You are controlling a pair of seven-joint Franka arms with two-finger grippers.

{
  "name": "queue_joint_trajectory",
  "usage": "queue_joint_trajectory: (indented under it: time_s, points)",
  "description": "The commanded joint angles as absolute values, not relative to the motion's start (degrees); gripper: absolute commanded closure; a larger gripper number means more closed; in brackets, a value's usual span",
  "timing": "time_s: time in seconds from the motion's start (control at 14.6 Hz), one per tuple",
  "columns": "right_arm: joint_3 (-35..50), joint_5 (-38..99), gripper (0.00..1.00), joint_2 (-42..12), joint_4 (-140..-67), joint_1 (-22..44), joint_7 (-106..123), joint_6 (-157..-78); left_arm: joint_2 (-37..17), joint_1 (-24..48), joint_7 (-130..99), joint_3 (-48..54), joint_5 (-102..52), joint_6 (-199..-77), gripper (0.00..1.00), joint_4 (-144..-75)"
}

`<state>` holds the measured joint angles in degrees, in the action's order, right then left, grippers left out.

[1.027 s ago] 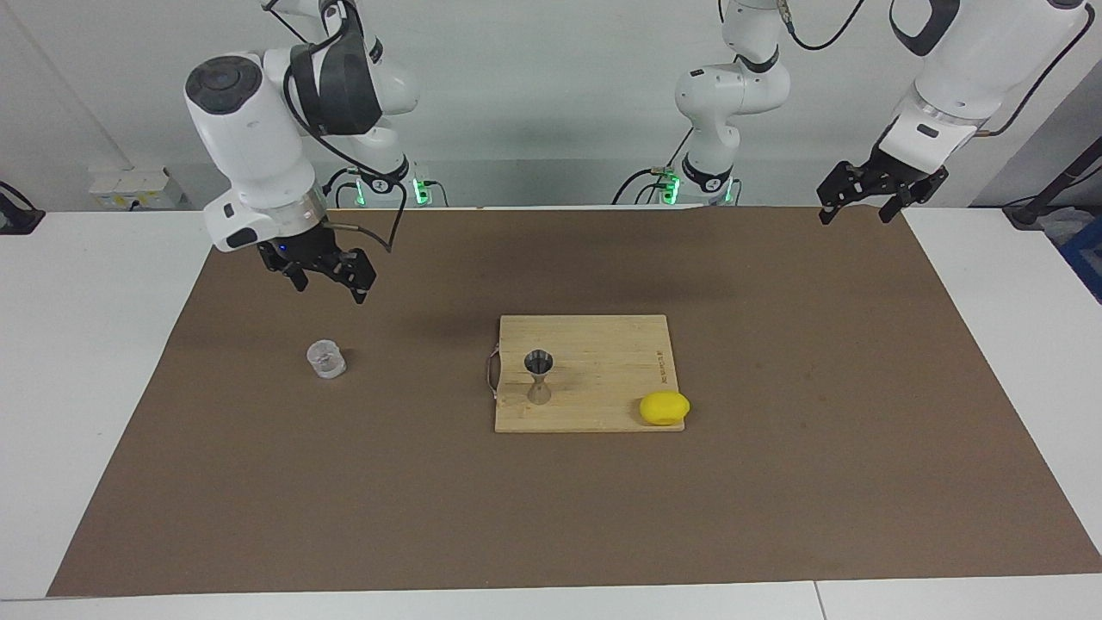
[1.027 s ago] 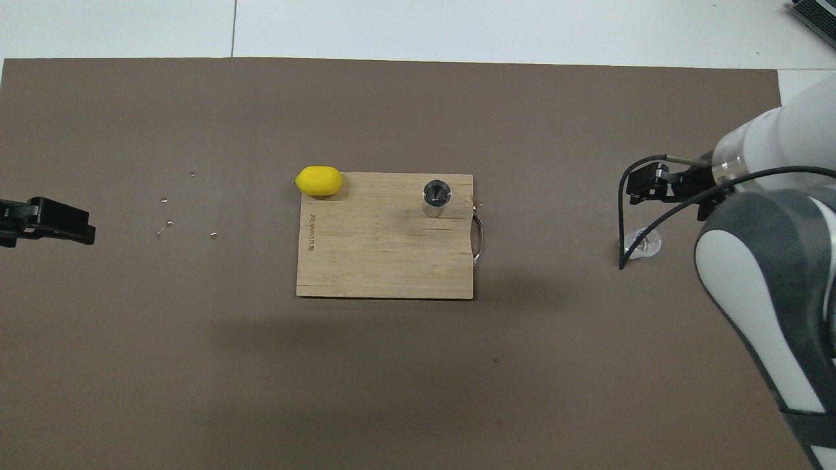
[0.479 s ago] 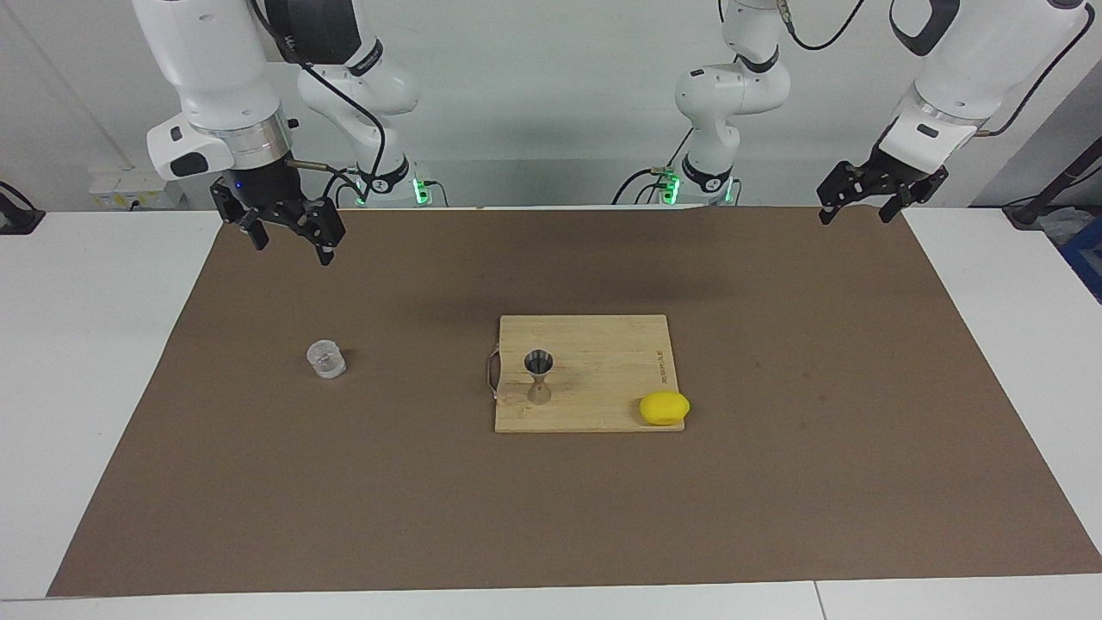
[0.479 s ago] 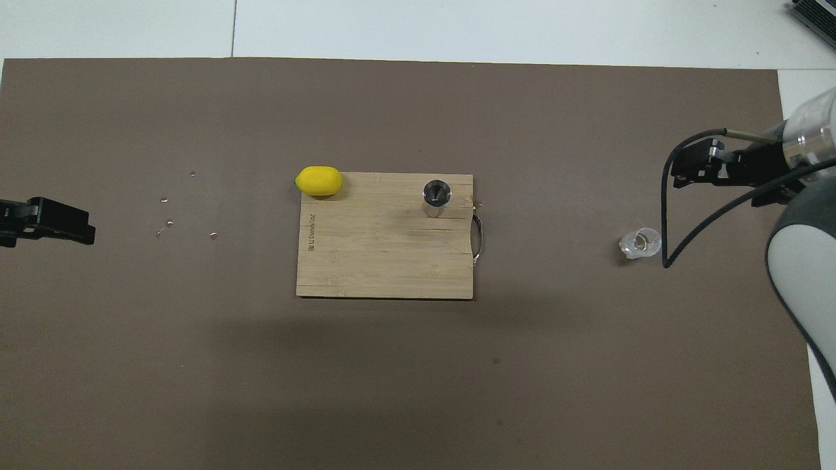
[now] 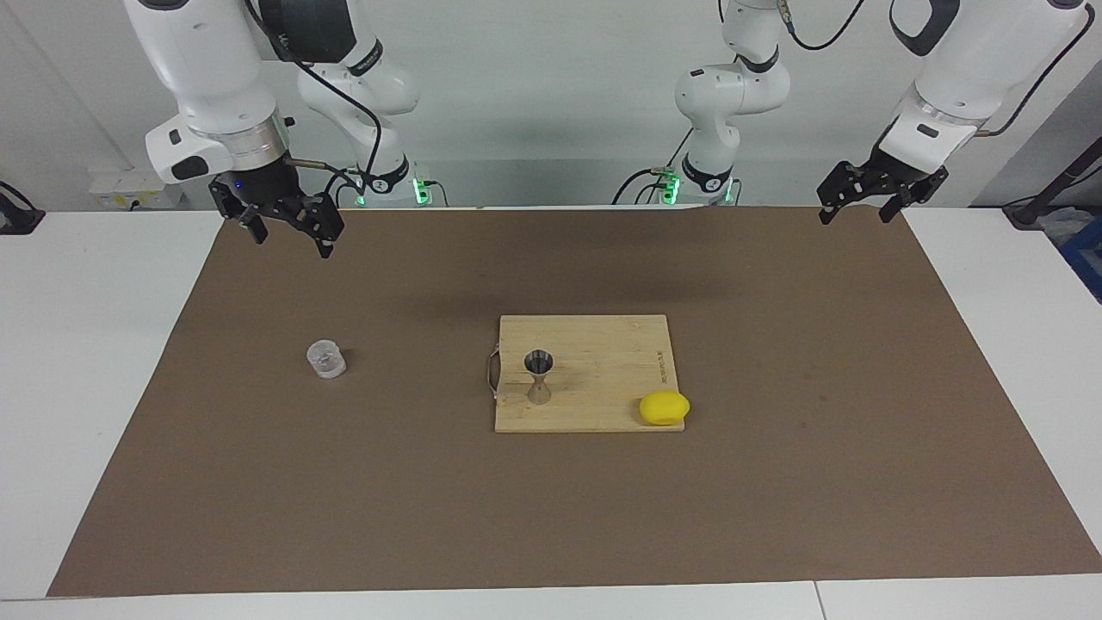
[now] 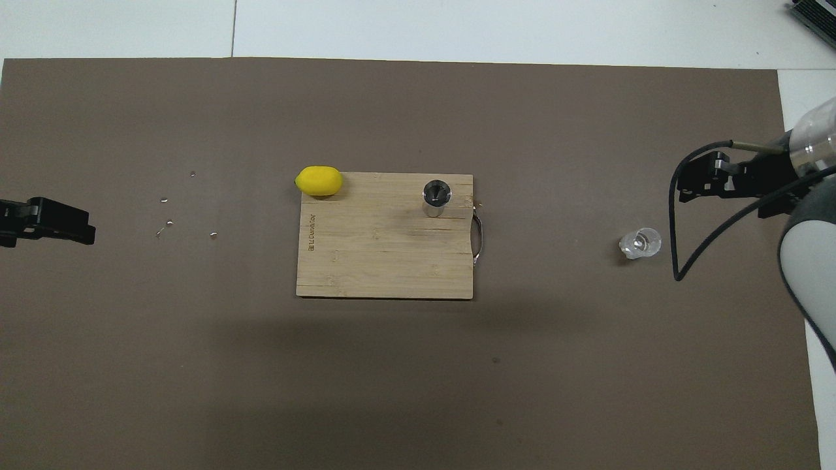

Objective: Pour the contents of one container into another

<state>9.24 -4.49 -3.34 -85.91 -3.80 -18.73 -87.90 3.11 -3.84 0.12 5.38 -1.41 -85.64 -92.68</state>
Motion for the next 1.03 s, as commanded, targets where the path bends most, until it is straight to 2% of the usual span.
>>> queue_joint_trajectory:
  time_s: [0.0,0.21,0.34,0.55,0.96]
  points:
    - [9.4,-2.9,0.0,-2.64,-85.69,-5.53,-16.17,-87.01,3.34,-4.13,0.18,5.63,-1.32,-85.08,0.0,-92.72]
    - [7.92,-2.9,0.0,-0.54,-88.23,-3.18,-16.26,-86.31,3.34,-4.13,0.18,5.63,-1.32,-85.08,0.0,-92.72]
    - [3.01,-2.64,0.0,-0.18,-88.85,1.3,-17.13,-86.31,3.25,-4.13,0.18,5.63,-1.32,-85.08,0.0,-92.72]
    - [2.2,0.26,0.0,1.58,-90.87,0.8,-16.61,-86.31,3.34,-4.13,0.18,5.62,-1.32,-85.08,0.0,-92.72]
    - [2.2,0.09,0.0,1.58,-91.05,0.44,-15.56,-87.1,3.34,-4.13,0.18,5.63,-1.32,-85.08,0.0,-92.72]
